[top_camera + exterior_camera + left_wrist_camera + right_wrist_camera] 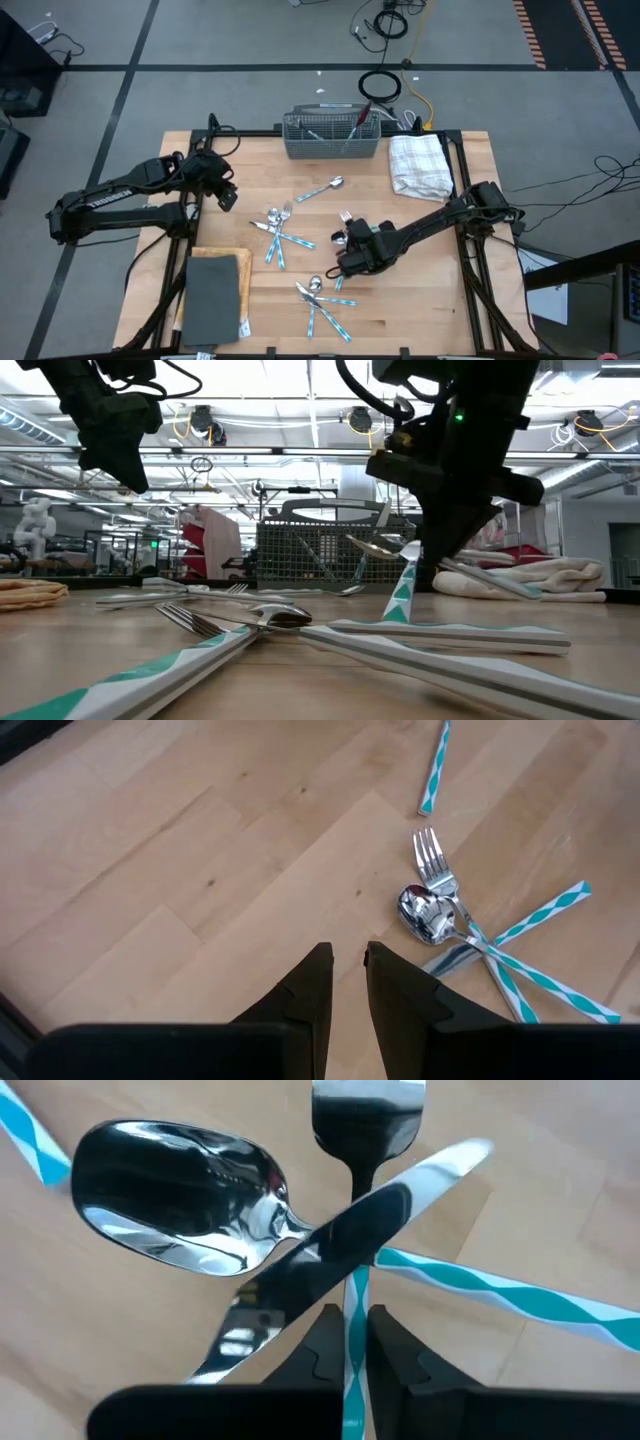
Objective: Sort silverware
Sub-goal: Put the top right blue fork into the gray silverware rack
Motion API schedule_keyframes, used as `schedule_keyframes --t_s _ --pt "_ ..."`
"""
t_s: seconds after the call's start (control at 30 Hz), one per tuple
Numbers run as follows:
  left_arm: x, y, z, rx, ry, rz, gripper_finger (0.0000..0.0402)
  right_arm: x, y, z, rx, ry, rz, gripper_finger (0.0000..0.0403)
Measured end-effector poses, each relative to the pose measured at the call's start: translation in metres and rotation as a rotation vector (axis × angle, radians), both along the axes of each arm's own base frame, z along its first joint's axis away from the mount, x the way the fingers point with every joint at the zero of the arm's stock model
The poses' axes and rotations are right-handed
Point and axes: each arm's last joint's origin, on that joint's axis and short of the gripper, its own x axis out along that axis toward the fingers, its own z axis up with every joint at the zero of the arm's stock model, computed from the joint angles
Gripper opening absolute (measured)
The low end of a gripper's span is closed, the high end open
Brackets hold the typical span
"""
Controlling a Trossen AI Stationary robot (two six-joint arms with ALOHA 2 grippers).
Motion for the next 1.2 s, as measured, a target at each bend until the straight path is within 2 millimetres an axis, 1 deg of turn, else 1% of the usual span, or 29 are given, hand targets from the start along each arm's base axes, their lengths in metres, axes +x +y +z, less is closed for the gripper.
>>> schedule_keyframes --t_s 0.17,0.37,0.53,0.77,0.97,1.2 --pt "0.0 0.0 0.0 0.013 0.006 0.009 0.007 0.0 -0.001 0.003 -0.135 -0.052 -0.007 0.0" --pt "0.0 0.0 0.0 0.014 0.006 0.01 0.007 0.004 -0.008 0.004 -0.203 -0.103 -0.035 0.0" --pt "0.0 0.001 0.0 0.023 0.009 0.017 0.007 0.009 -0.007 0.006 -0.239 -0.168 -0.04 0.0" --pt "0.0 0.001 0.0 0.046 0.018 0.014 0.007 0.014 -0.014 0.009 -0.288 -0.227 -0.076 0.0" --pt "0.0 0.001 0.0 0.046 0.018 0.013 0.007 0.023 -0.013 0.012 -0.321 -0.327 -0.08 0.0" --pt "0.0 0.001 0.0 0.05 0.021 0.007 0.007 0.028 -0.013 0.015 -0.346 -0.393 -0.102 0.0"
